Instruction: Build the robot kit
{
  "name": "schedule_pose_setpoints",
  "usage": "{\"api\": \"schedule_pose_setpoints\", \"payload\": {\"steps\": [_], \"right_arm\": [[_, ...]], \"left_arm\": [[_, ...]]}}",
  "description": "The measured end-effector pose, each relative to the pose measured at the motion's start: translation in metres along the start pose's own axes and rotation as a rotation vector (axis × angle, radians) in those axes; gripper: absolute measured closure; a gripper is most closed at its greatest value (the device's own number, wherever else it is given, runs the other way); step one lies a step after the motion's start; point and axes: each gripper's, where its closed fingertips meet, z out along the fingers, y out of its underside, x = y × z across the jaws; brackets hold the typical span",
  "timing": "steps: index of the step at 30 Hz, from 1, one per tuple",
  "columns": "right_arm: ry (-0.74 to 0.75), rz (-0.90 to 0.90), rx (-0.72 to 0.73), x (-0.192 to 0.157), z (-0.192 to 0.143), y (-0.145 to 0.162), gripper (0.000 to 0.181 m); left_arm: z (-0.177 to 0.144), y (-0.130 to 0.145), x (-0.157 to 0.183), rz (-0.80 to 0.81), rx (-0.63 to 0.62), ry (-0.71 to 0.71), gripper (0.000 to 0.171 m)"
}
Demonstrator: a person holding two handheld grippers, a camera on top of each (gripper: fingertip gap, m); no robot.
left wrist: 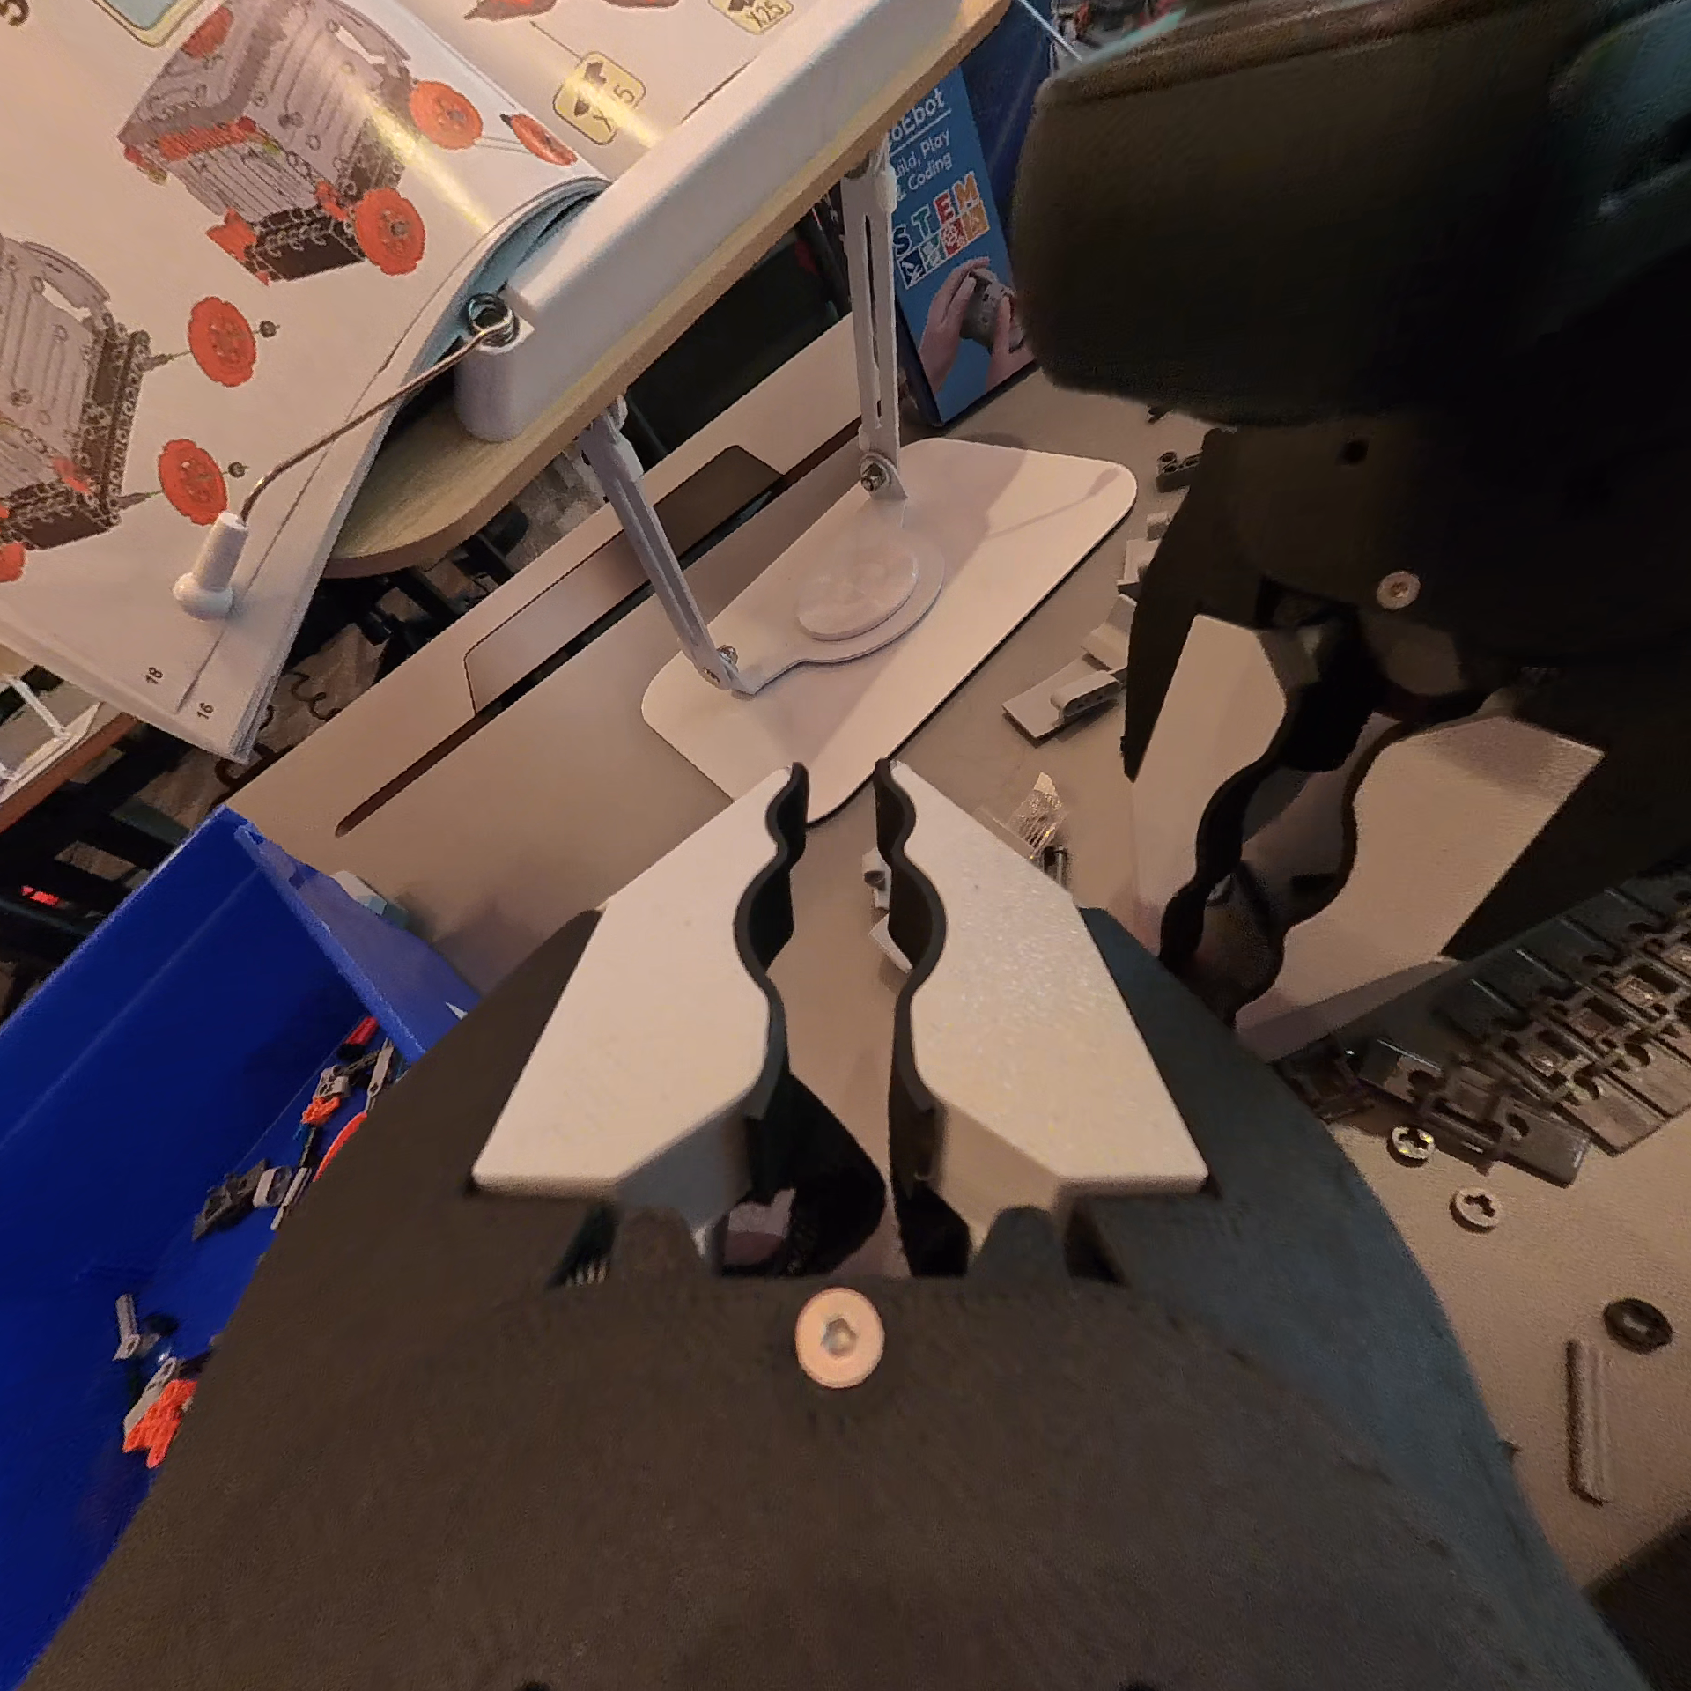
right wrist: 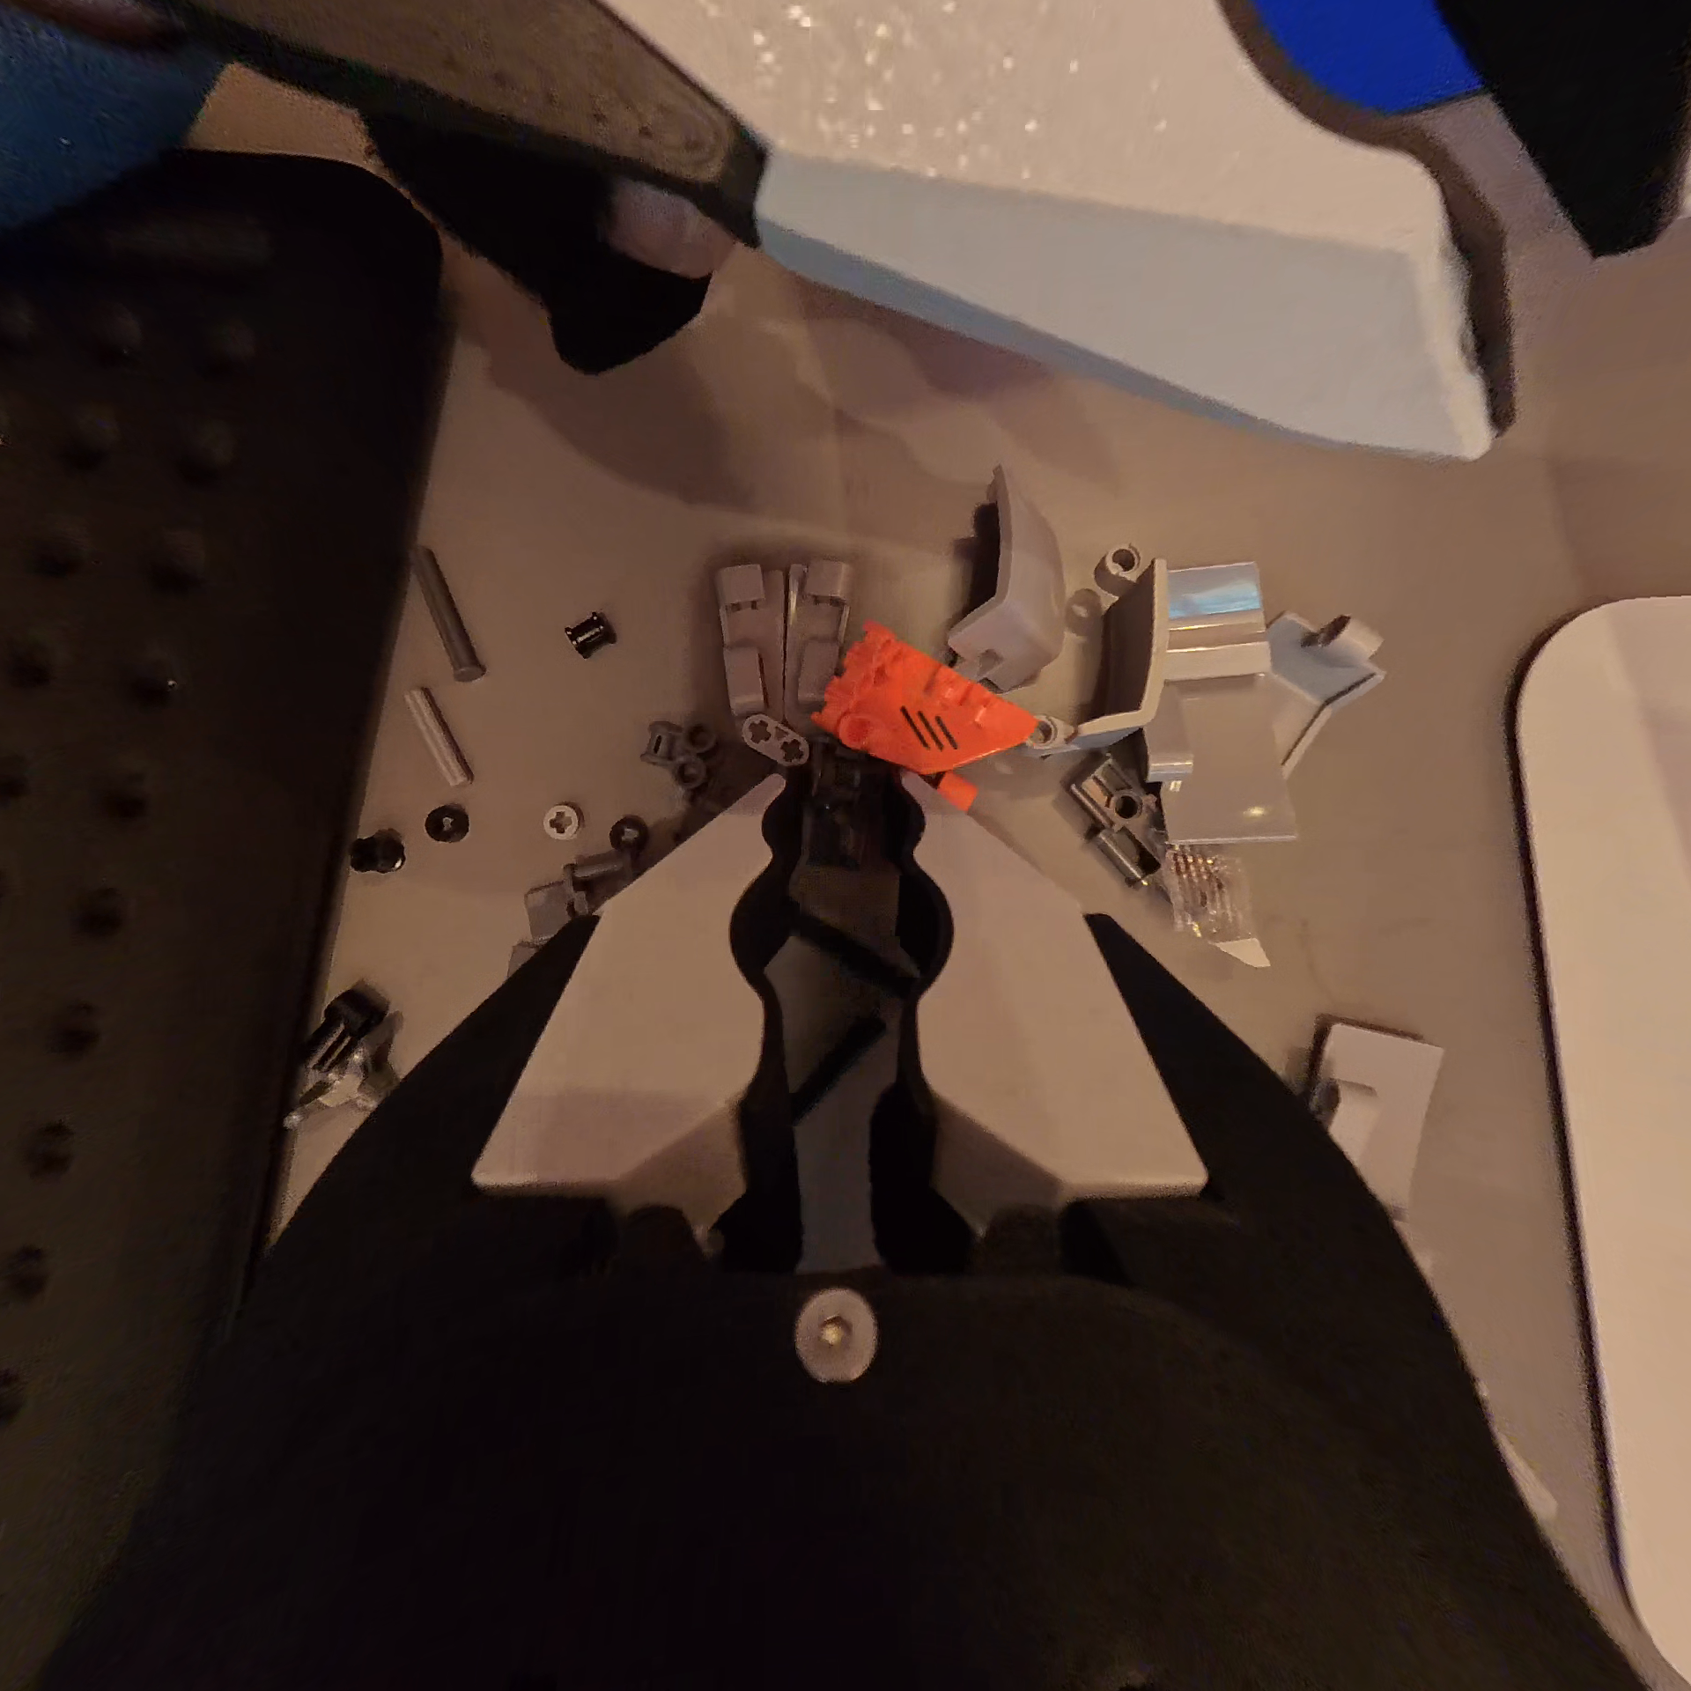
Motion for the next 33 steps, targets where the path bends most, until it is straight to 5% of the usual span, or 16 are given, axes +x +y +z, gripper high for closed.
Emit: {"api": "schedule_pose_setpoints", "payload": {"steps": [9, 18, 25, 33], "right_arm": [[0.001, 0.014, 0.022, 0.001, -0.016, 0.004, 0.167], [0.077, 0.086, 0.072, -0.01, -0.099, 0.042, 0.167], [0.3, 0.355, 0.109, -0.036, -0.186, 0.137, 0.167], [0.43, 0.729, 0.138, -0.087, -0.208, 0.229, 0.167]], "left_arm": [[-0.001, -0.001, -0.001, -0.006, 0.01, 0.001, 0.158], [0.005, -0.008, 0.02, 0.038, 0.014, 0.066, 0.157], [0.001, -0.044, 0.106, 0.2, 0.081, 0.374, 0.151], [0.0, -0.063, 0.227, 0.372, 0.06, 0.746, 0.149]]}}
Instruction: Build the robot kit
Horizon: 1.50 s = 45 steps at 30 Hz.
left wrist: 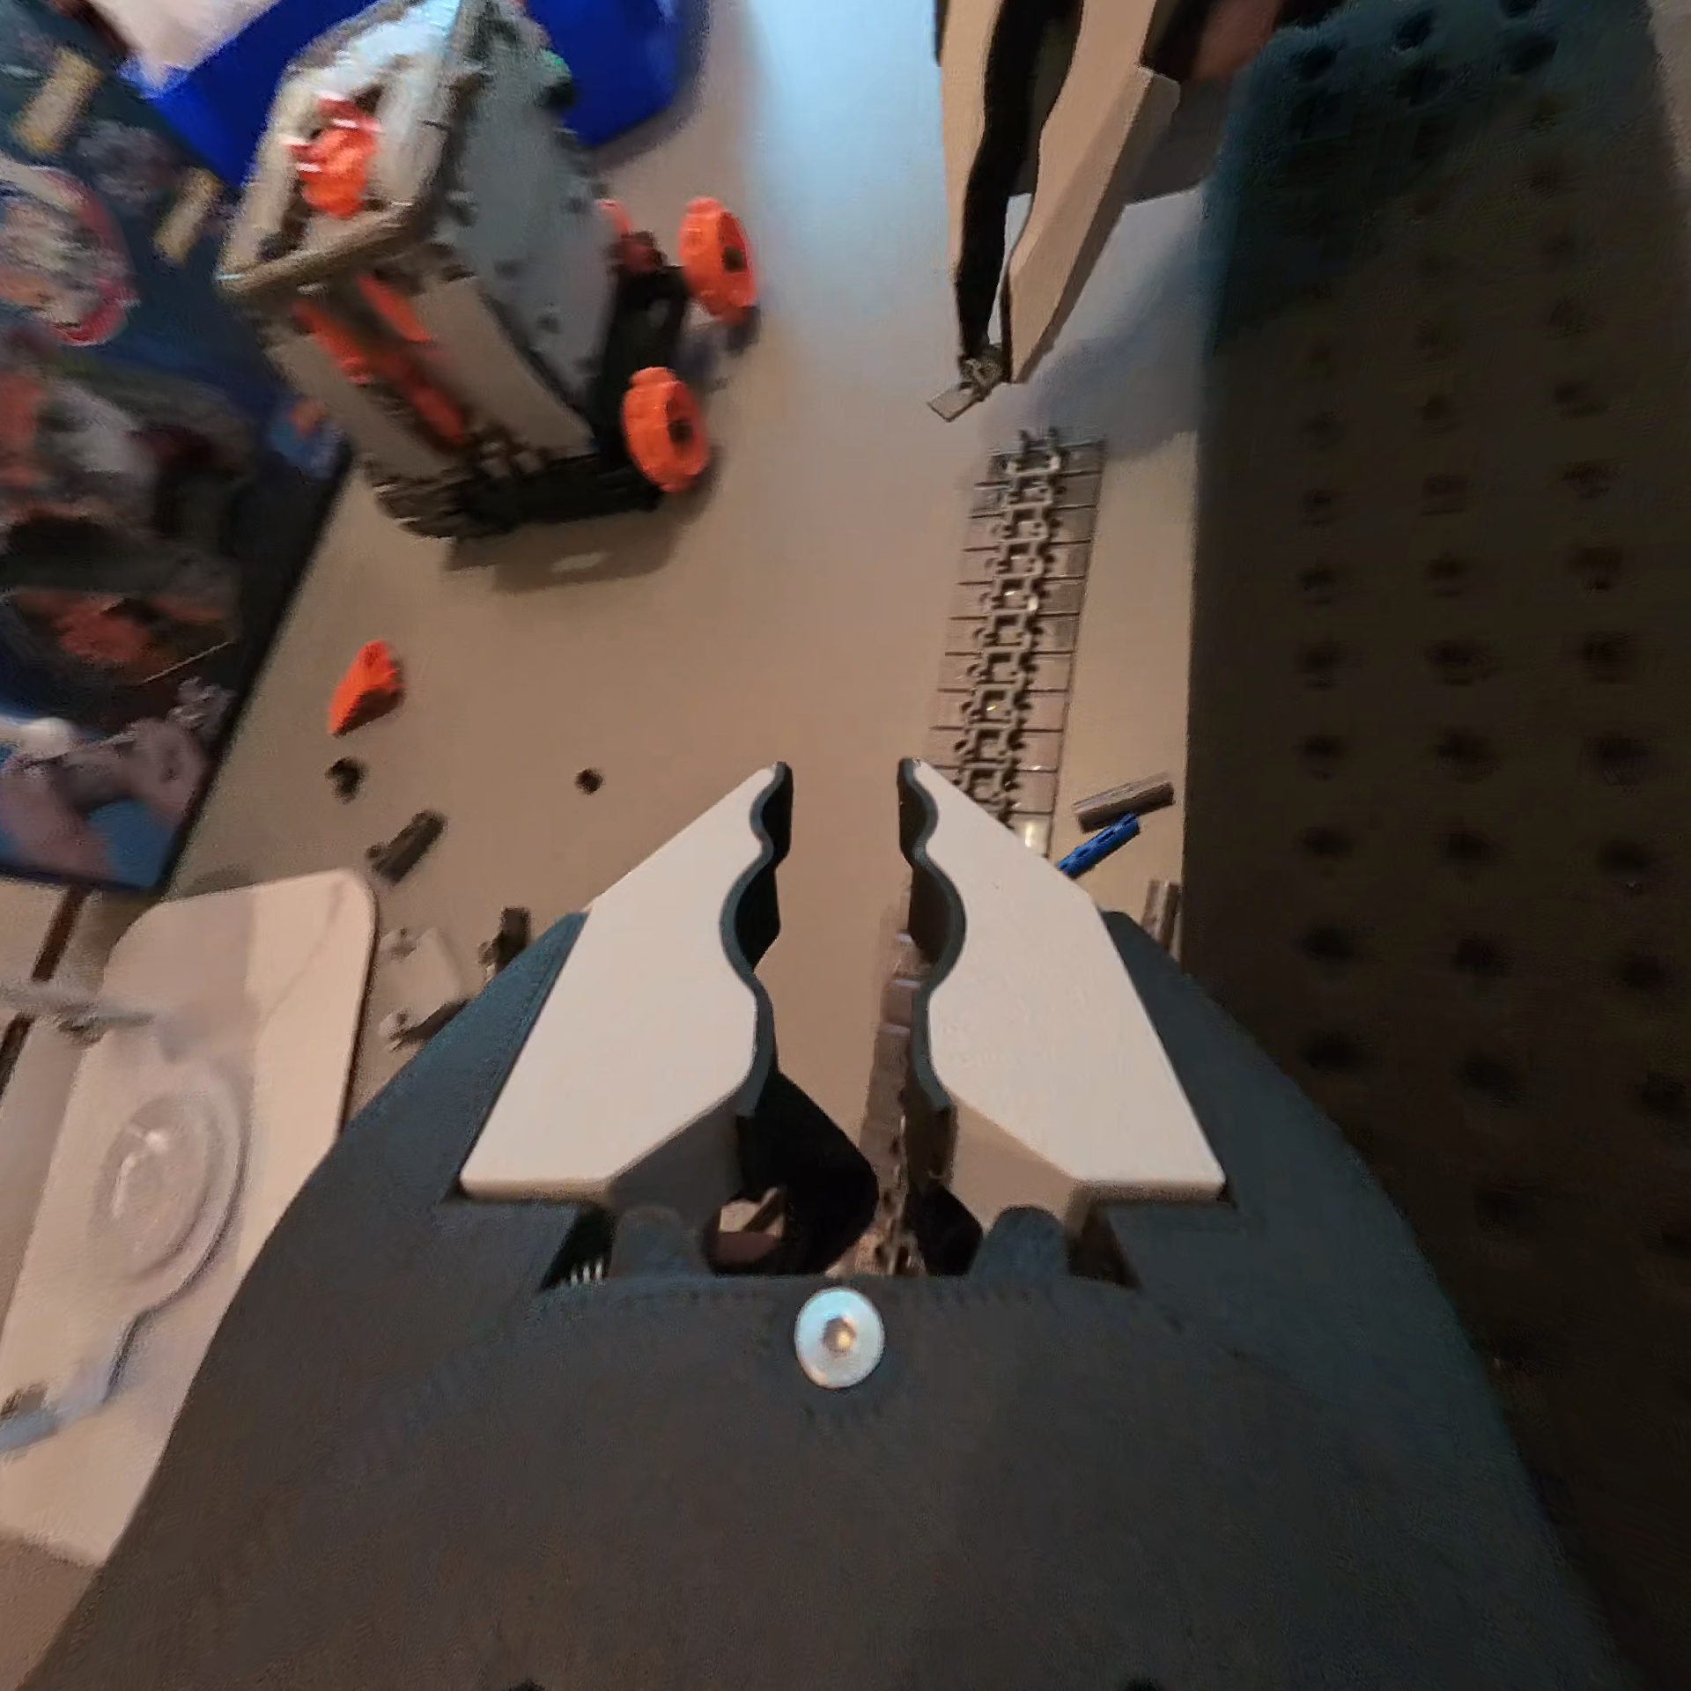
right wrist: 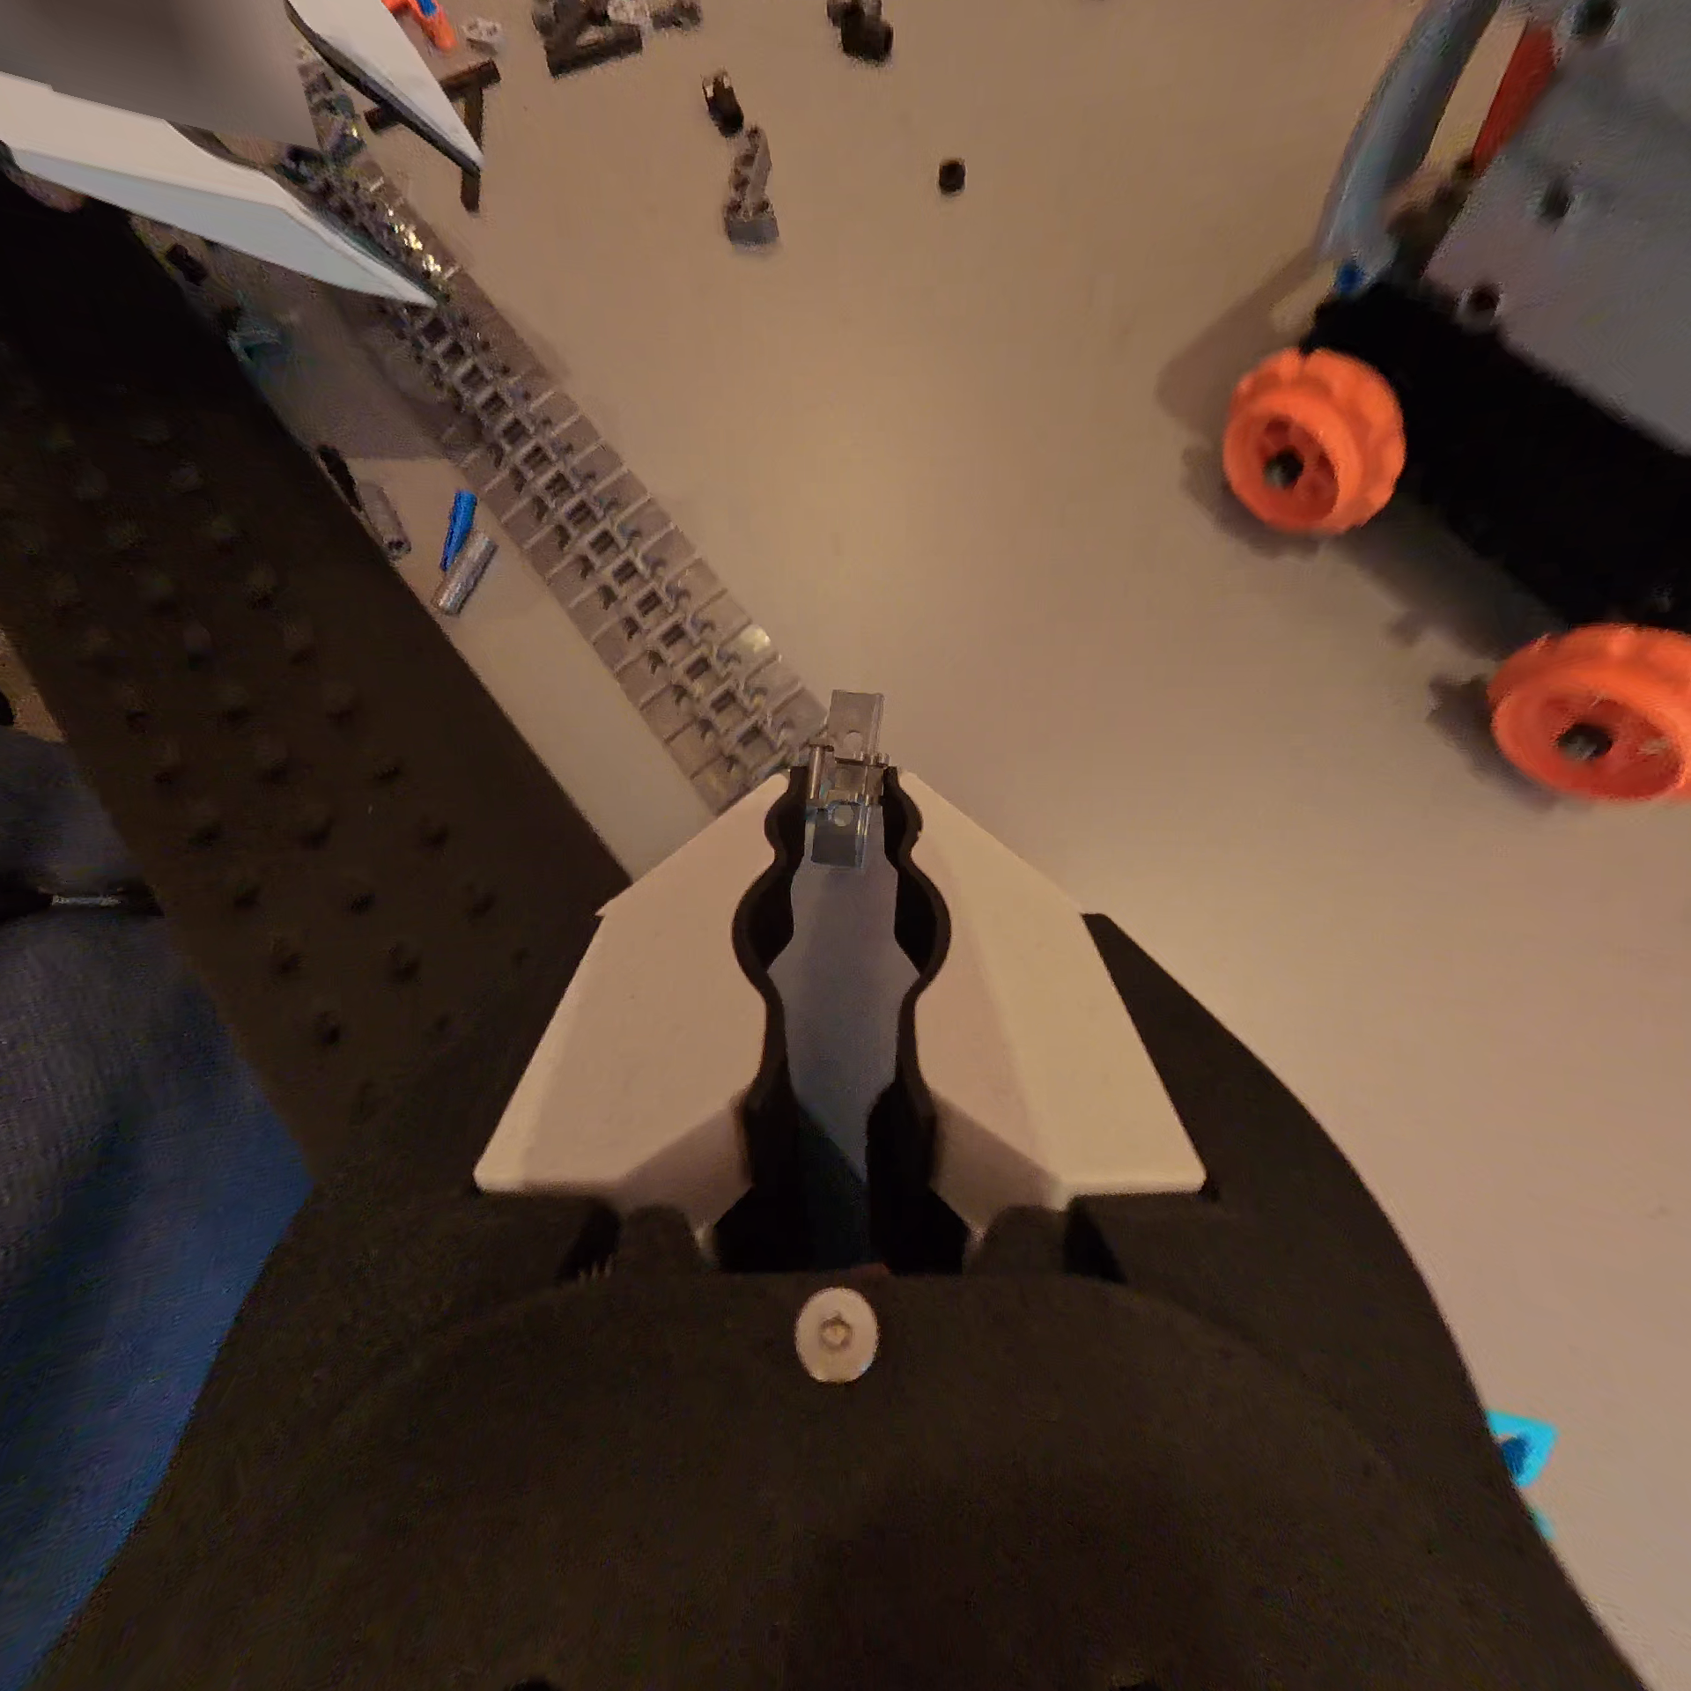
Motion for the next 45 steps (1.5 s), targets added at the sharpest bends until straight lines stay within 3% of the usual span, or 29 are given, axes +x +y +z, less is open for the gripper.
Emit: {"api": "schedule_pose_setpoints", "payload": {"steps": [7, 14, 16, 20, 27, 33, 37, 45], "right_arm": [[0.036, 0.094, -0.032, 0.003, -0.001, 0.022, 0.167], [-0.001, 0.014, -0.079, -0.002, 0.002, 0.021, 0.158], [-0.038, -0.095, -0.068, -0.005, -0.004, 0.017, 0.156], [-0.094, -0.495, -0.091, 0.0, -0.011, 0.017, 0.161], [-0.349, -0.76, -0.161, 0.002, -0.005, 0.017, 0.166], [-0.42, -0.816, -0.23, 0.001, 0.002, 0.027, 0.164], [-0.416, -0.812, -0.225, 0.002, 0.004, 0.028, 0.18], [-0.376, -0.793, -0.206, 0.003, 0.001, 0.02, 0.164]], "left_arm": [[0.047, 0.005, 0.03, 0.094, -0.107, 0.14, 0.148], [0.055, 0.006, 0.03, 0.079, -0.116, 0.159, 0.149], [0.054, 0.006, 0.029, 0.078, -0.118, 0.159, 0.149], [0.054, 0.004, 0.029, 0.082, -0.123, 0.162, 0.148], [0.056, 0.006, 0.03, 0.08, -0.138, 0.168, 0.149], [0.057, 0.006, 0.03, 0.07, -0.135, 0.183, 0.149], [0.057, 0.005, 0.032, 0.063, -0.13, 0.191, 0.151], [0.057, 0.006, 0.032, 0.057, -0.13, 0.19, 0.151]]}}
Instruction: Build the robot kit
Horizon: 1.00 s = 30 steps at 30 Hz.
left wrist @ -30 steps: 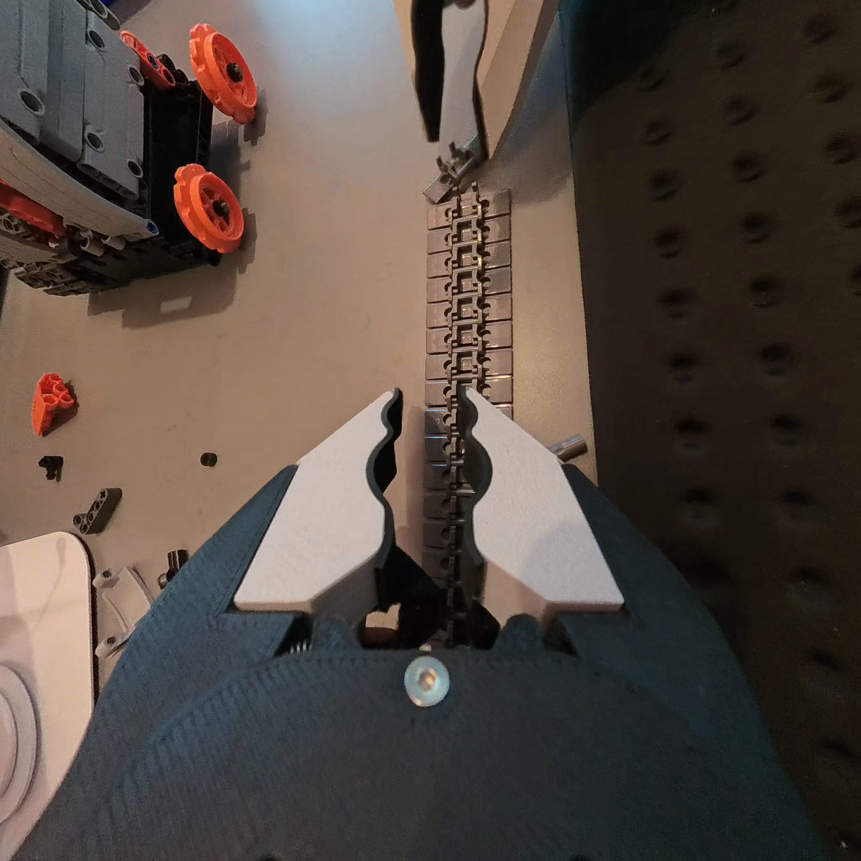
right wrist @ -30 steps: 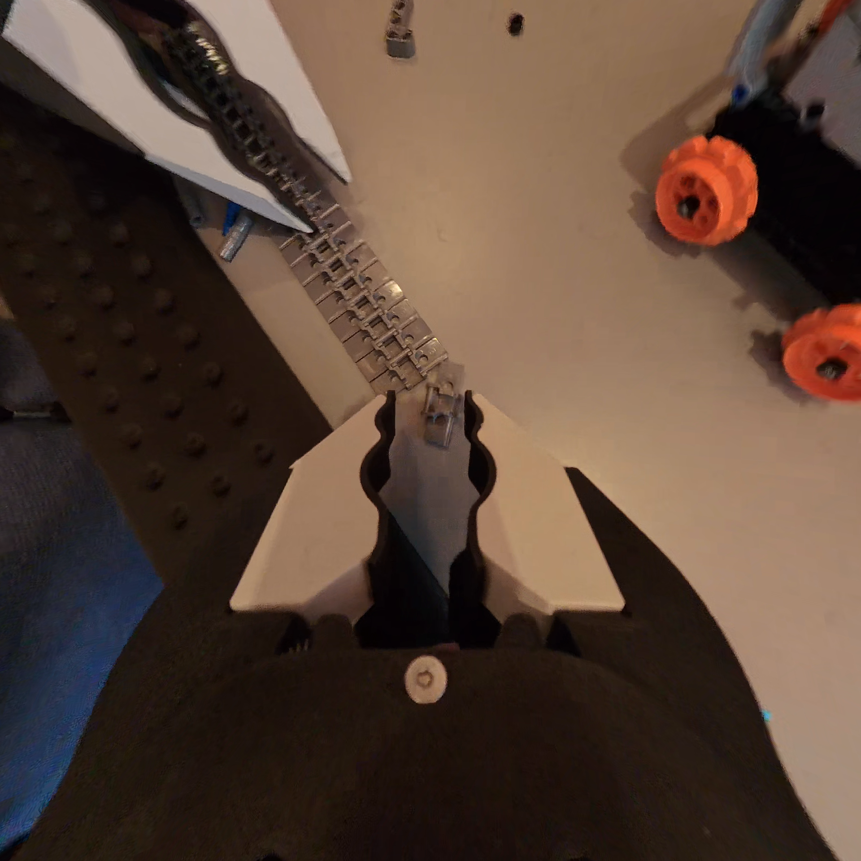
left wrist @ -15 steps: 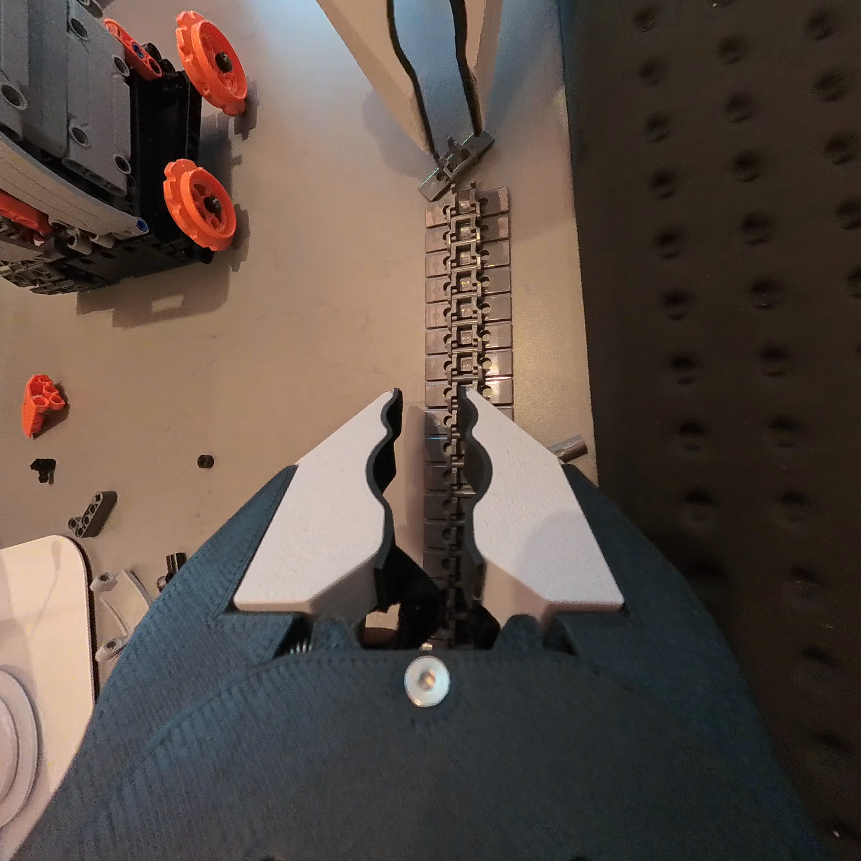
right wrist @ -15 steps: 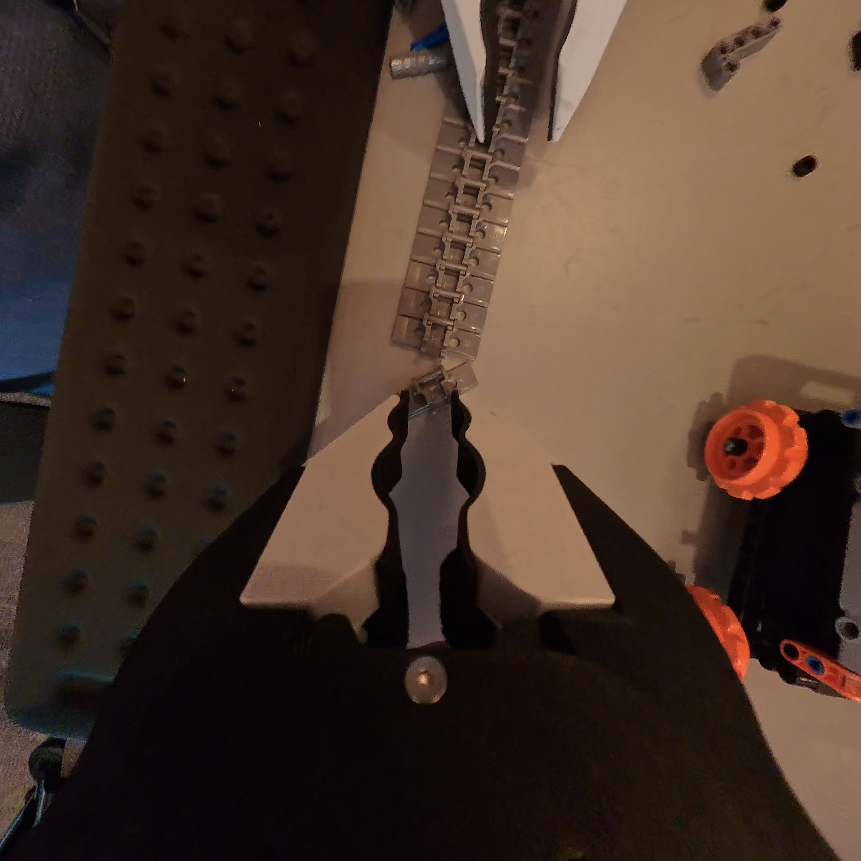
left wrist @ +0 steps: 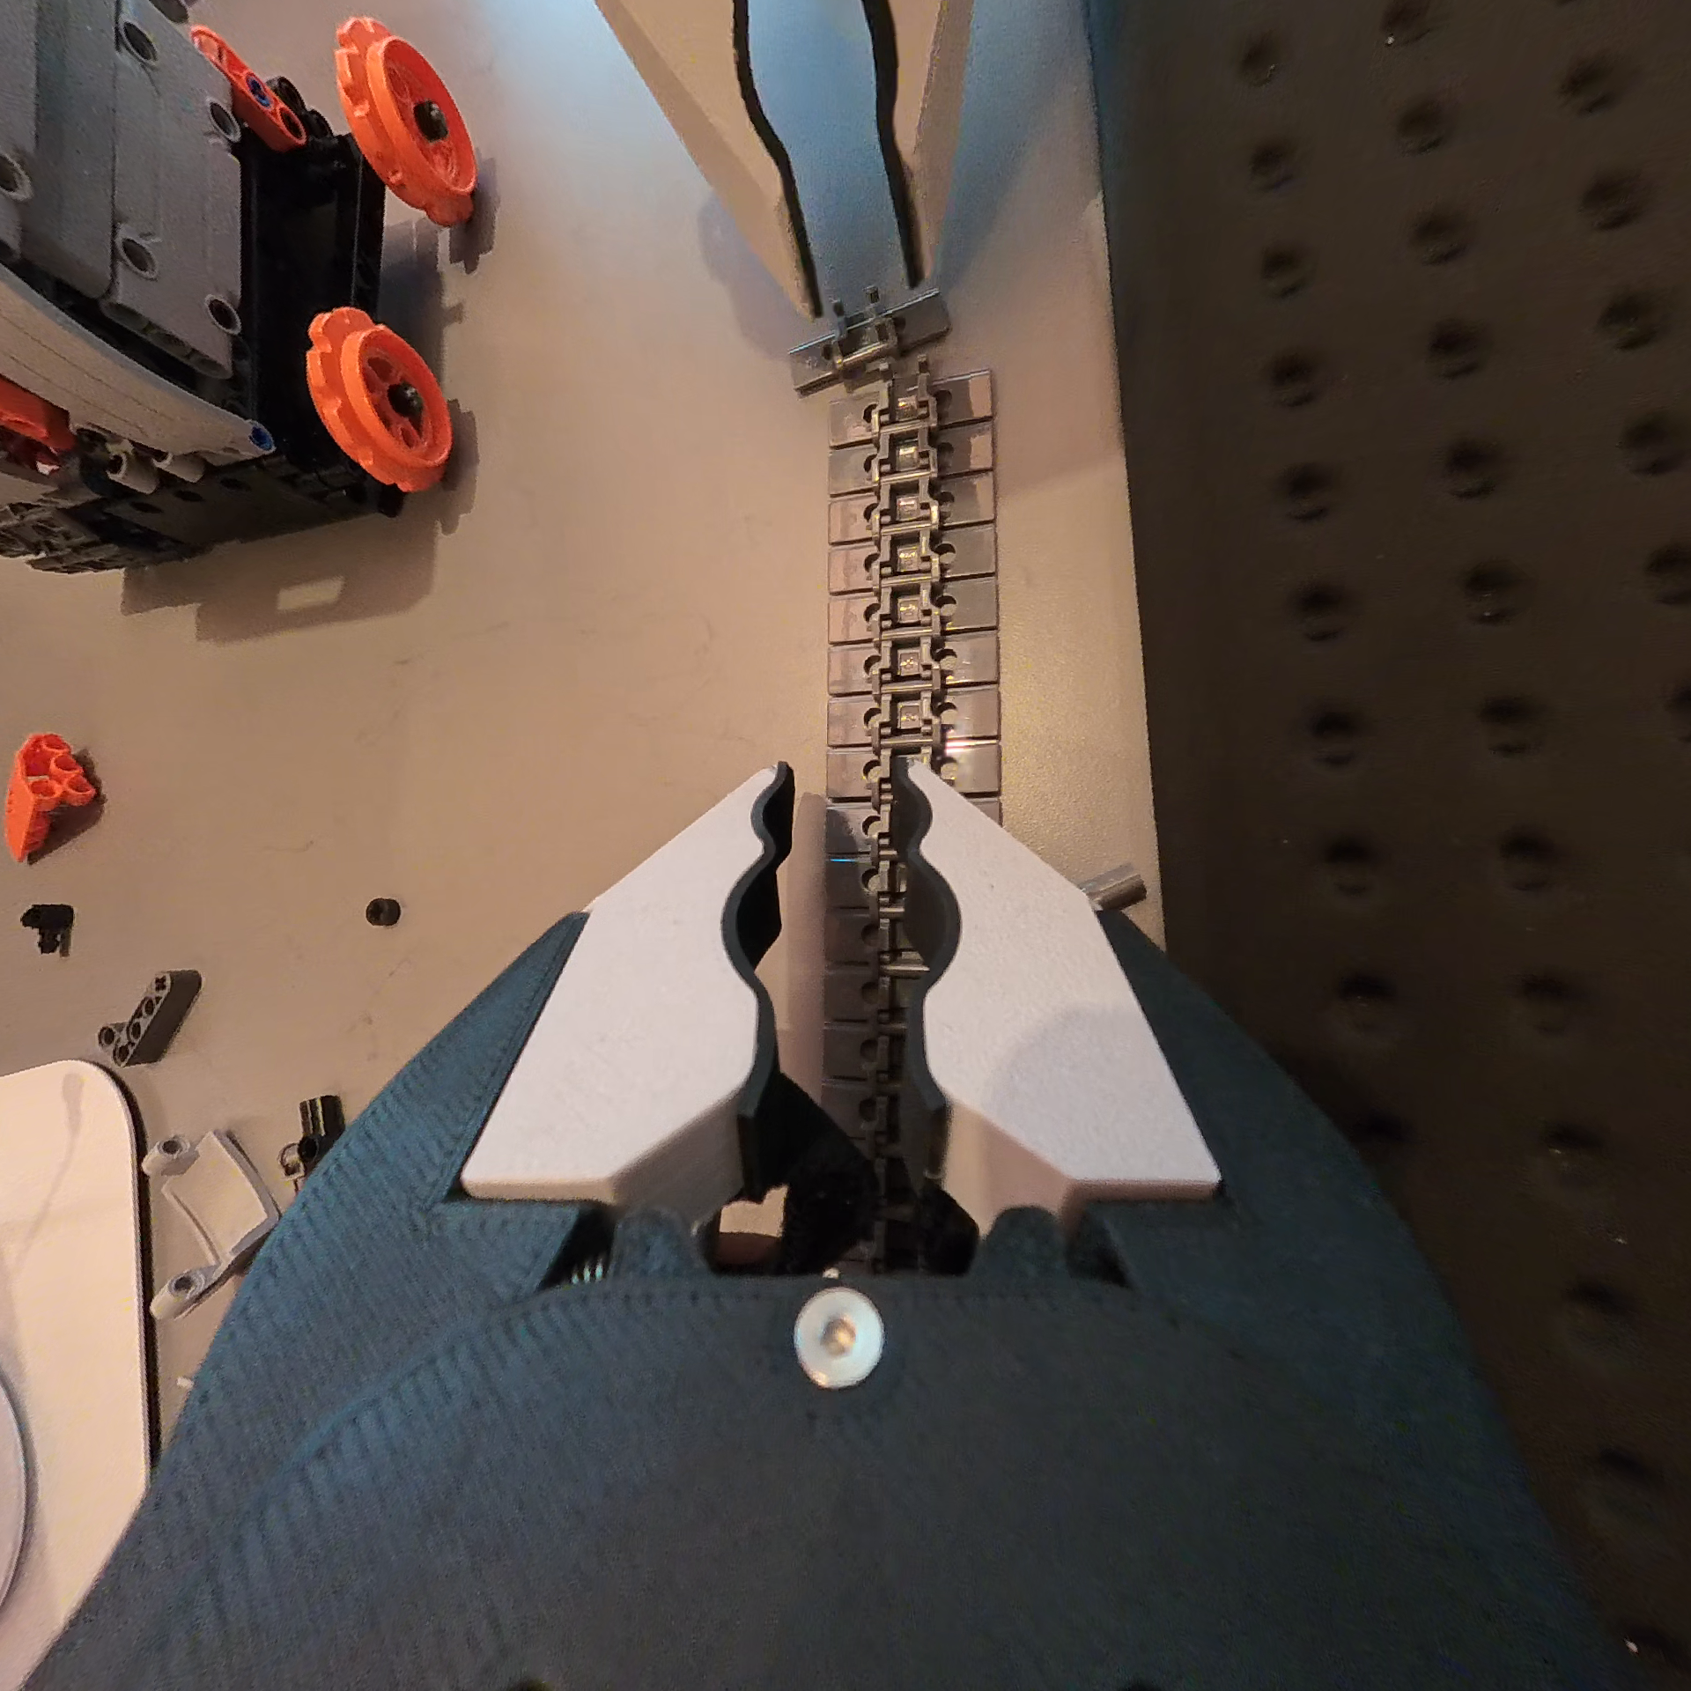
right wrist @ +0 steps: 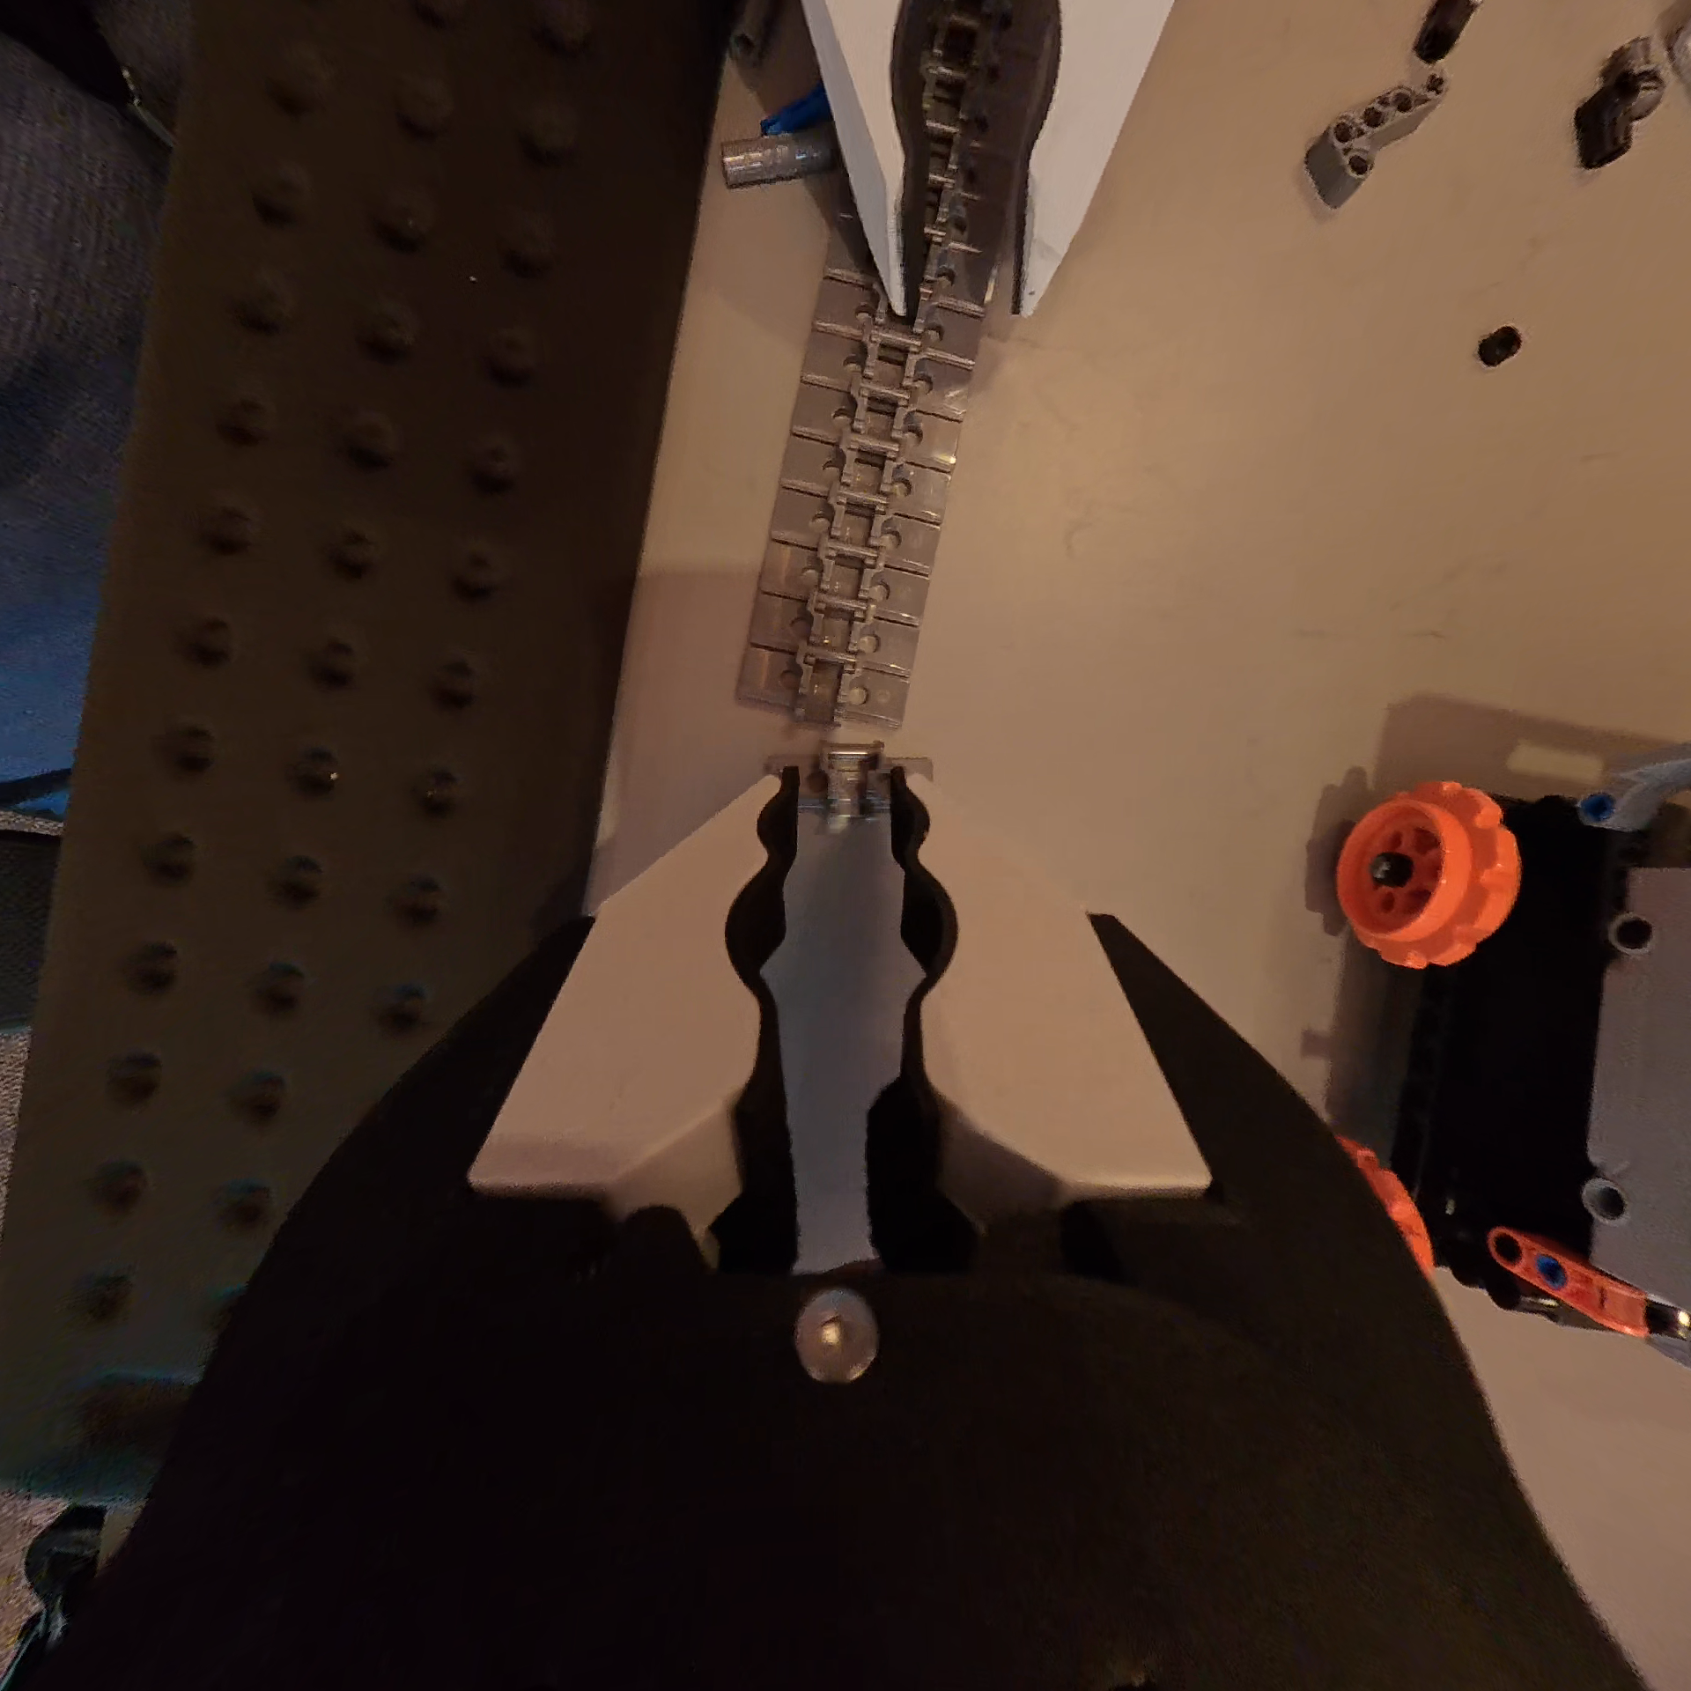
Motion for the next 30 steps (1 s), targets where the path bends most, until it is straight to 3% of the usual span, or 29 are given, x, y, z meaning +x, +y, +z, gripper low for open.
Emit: {"api": "schedule_pose_setpoints", "payload": {"steps": [11, 30], "right_arm": [[-0.001, 0.072, 0.07, -0.002, 0.001, -0.008, 0.173], [0.026, 0.185, -0.036, -0.011, 0.007, -0.005, 0.173]], "left_arm": [[0.0, 0.0, -0.001, -0.009, 0.001, -0.002, 0.151], [0.001, -0.001, 0.001, -0.002, -0.001, -0.007, 0.154]]}}
